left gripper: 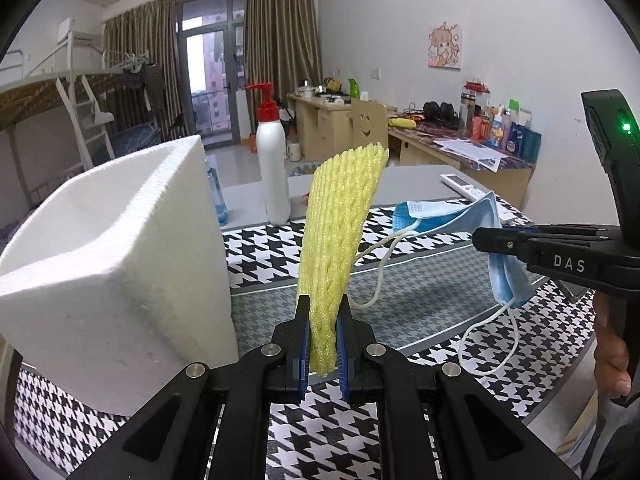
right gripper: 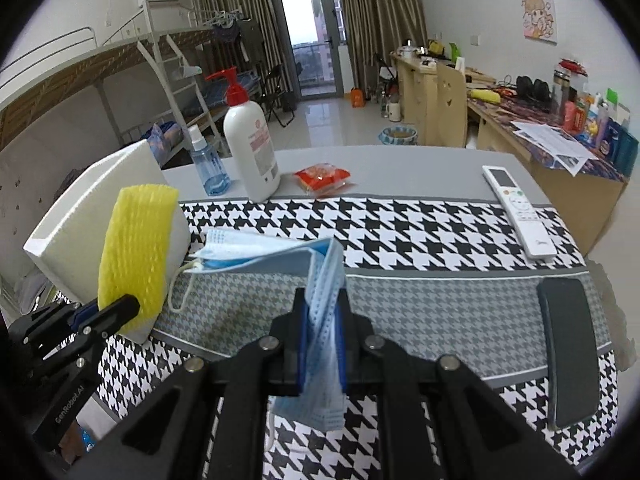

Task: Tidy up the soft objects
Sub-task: 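Lift the sponge and mask with both grippers and carry them over the foam box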

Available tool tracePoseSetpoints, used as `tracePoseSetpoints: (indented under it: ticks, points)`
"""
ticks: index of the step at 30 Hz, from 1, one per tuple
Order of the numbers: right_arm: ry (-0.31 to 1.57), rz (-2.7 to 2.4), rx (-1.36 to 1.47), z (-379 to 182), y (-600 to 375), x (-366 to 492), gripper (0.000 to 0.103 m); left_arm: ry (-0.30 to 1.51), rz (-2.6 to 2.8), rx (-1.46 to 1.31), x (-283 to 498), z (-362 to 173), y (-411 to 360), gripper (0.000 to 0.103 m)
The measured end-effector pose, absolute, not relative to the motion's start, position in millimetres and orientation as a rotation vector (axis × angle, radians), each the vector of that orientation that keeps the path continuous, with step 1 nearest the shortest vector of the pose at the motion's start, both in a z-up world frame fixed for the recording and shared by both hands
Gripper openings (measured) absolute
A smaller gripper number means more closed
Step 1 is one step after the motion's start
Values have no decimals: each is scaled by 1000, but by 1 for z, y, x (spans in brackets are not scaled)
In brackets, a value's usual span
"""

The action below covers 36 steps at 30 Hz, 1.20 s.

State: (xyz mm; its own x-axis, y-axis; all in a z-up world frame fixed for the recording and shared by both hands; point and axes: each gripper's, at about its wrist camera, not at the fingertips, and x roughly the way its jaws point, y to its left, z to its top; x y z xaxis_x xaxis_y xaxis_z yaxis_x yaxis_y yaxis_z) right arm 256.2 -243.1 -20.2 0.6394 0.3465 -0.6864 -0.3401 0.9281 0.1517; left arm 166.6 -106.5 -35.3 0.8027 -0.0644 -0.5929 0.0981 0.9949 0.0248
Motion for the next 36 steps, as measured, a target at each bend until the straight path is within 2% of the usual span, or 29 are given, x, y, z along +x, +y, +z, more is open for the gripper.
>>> tracePoseSetpoints:
  ticks: [36]
  points:
    - [629,356,49,27,-242,229,15,478,-100,90,153,12,-96,12]
